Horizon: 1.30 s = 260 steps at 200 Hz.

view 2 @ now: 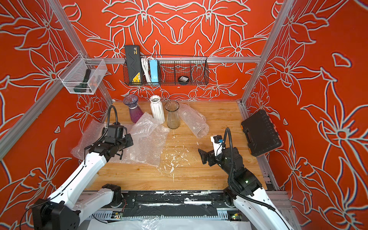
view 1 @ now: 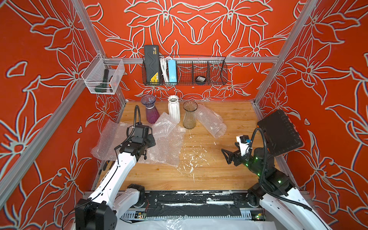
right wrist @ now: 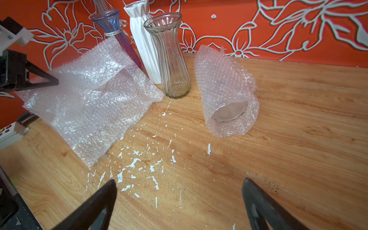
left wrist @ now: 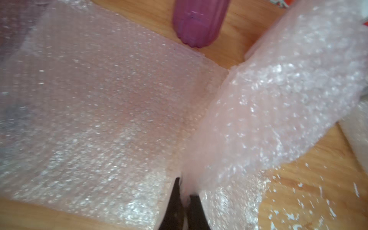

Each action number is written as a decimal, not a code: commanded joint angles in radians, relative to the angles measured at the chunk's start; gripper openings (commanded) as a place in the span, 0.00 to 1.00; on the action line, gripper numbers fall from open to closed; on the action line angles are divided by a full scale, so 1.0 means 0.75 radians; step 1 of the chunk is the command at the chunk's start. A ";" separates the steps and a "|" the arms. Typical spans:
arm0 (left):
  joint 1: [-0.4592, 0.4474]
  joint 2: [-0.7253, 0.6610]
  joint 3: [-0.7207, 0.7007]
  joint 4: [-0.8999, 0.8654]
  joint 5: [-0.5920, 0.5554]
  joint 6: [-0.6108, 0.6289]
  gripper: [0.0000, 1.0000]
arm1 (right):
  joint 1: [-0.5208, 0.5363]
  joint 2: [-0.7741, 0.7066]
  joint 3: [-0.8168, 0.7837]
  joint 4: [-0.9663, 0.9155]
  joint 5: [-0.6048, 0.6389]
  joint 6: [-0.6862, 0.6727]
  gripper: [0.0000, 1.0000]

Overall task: Unwrap the vase from the bubble wrap
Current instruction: Place the bubble wrap at the center of the board.

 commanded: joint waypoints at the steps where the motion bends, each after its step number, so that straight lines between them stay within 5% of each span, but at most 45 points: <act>1: 0.119 0.053 0.027 0.023 -0.040 0.102 0.00 | -0.004 -0.009 0.011 0.041 0.019 -0.031 0.98; 61: 0.177 0.195 -0.001 0.103 -0.107 0.161 0.00 | -0.004 -0.064 0.017 0.010 0.063 -0.082 0.98; 121: 0.226 0.213 0.035 0.153 -0.201 0.160 0.79 | -0.005 -0.104 0.024 -0.035 0.076 -0.100 0.98; 189: 0.219 -0.081 0.043 0.086 0.045 0.127 0.97 | -0.006 0.072 0.127 -0.149 0.092 -0.061 0.98; 260: -0.327 -0.328 -0.140 0.221 0.465 -0.021 1.00 | -0.062 0.473 0.222 -0.040 0.061 -0.023 0.98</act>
